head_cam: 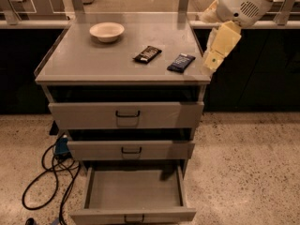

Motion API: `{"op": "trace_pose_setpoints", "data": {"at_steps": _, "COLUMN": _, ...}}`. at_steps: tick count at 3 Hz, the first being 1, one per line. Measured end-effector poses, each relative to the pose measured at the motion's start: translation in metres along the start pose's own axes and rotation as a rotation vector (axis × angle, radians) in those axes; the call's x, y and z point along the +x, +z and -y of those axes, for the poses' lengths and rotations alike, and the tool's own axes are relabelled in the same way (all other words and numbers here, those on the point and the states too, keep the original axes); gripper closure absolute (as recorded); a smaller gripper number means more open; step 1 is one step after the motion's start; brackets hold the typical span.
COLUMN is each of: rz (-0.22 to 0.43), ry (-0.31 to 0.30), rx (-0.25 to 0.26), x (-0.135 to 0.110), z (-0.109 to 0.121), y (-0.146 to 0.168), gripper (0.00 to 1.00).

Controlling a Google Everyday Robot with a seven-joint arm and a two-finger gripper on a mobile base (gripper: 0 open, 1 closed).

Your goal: Place rxbar chocolate into bottom drawer

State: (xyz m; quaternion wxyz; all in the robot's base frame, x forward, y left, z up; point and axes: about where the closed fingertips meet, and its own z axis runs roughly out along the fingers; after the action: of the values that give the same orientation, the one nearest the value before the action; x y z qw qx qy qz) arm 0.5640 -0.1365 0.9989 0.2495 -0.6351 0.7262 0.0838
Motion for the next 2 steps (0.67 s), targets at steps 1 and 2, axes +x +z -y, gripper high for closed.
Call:
{"op": "trace_pose_setpoints", "data": {"at_steps": 1, "rz": 0.101, "ry": -0.008, "rx": -0.012, "x": 0.000, "z": 0.006, "y": 0.006, "gripper": 0.00}}
{"op": "trace_pose_setpoints", "data": {"at_steps": 2, "rz": 0.259, "ry": -0.038, "rx": -0.087, "x": -0.020, "z": 0.020, "y": 0.028, "gripper": 0.00}}
